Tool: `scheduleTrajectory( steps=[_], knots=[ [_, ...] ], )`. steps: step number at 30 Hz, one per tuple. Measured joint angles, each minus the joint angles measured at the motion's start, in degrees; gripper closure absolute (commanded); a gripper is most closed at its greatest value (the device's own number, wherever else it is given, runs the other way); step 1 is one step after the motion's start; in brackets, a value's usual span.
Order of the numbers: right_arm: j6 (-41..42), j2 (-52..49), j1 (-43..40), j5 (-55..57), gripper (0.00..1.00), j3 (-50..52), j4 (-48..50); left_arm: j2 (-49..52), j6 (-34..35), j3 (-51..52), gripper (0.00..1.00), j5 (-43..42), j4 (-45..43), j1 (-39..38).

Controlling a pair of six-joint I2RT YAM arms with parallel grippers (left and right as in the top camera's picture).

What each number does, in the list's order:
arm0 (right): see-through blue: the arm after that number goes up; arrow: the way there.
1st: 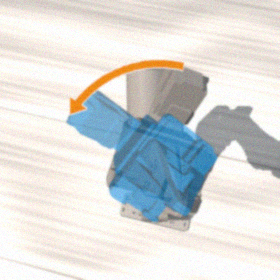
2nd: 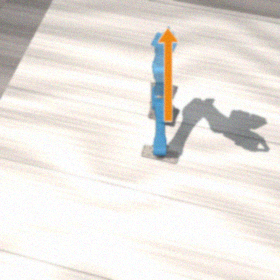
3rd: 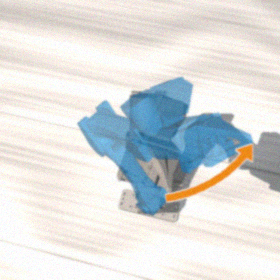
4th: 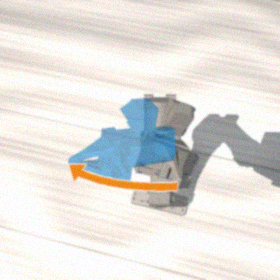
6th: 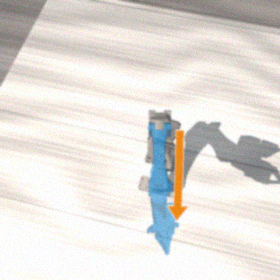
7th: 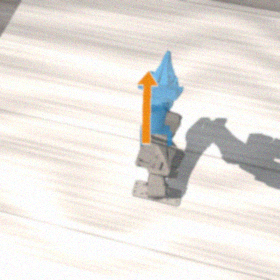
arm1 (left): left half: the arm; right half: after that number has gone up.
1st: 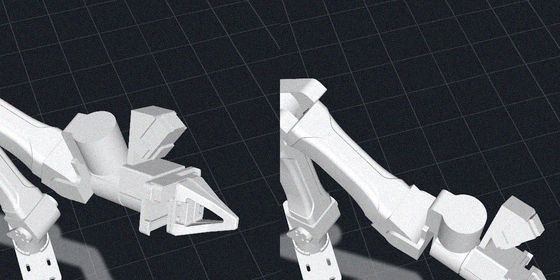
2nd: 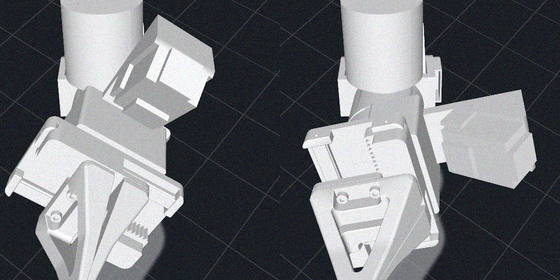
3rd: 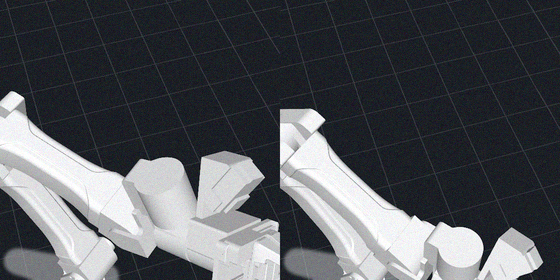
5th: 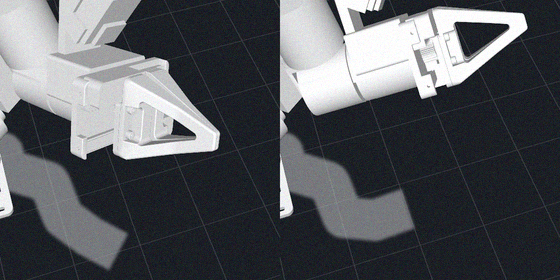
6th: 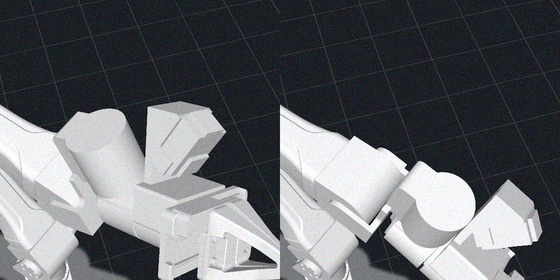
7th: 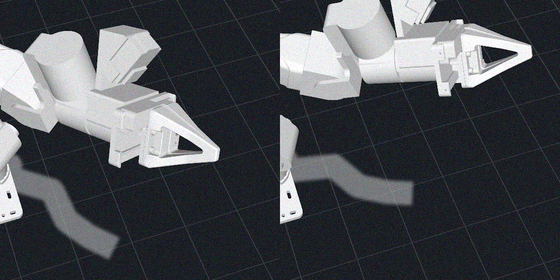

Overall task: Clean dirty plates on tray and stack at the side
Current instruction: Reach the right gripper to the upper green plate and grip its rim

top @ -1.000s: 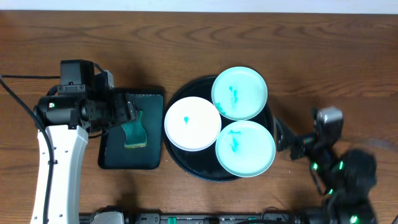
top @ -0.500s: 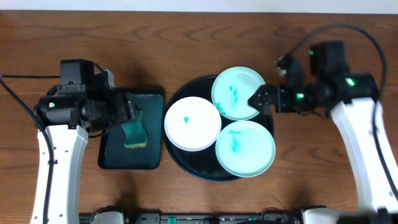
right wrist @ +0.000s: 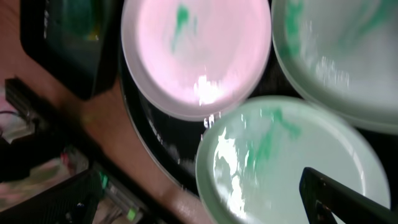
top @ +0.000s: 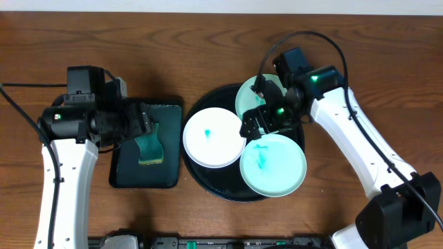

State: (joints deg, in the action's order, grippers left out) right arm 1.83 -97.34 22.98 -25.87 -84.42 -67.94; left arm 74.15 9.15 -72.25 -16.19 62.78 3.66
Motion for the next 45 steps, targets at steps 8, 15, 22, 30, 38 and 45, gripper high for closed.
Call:
scheduleTrajectory(
  steps=[8,15,22,30,38,45],
  knots=[
    [0.0,0.0,1.0,-0.3,0.11,-0.1,4.1,0.0,0.0,0.0,0.18,0.0,0.0,0.0],
    [8.4,0.0,1.1,3.6,0.23,-0.2,5.6,0.0,0.0,0.0,0.18,0.0,0.0,0.0],
    [19.9,0.0,5.4,10.2,0.22,4.0,13.7,0.0,0.0,0.0,0.18,0.0,0.0,0.0],
    [30.0,-2.0,11.3,14.1,0.35,13.8,23.9,0.0,0.0,0.0,0.18,0.0,0.0,0.0],
    [33.2,-8.8,11.0,15.3,0.41,14.8,28.9,0.0,0.0,0.0,0.18,0.0,0.0,0.0],
    [33.5,-12.2,11.0,15.0,0.51,14.8,32.0,0.0,0.0,0.0,0.18,0.0,0.0,0.0]
  ],
)
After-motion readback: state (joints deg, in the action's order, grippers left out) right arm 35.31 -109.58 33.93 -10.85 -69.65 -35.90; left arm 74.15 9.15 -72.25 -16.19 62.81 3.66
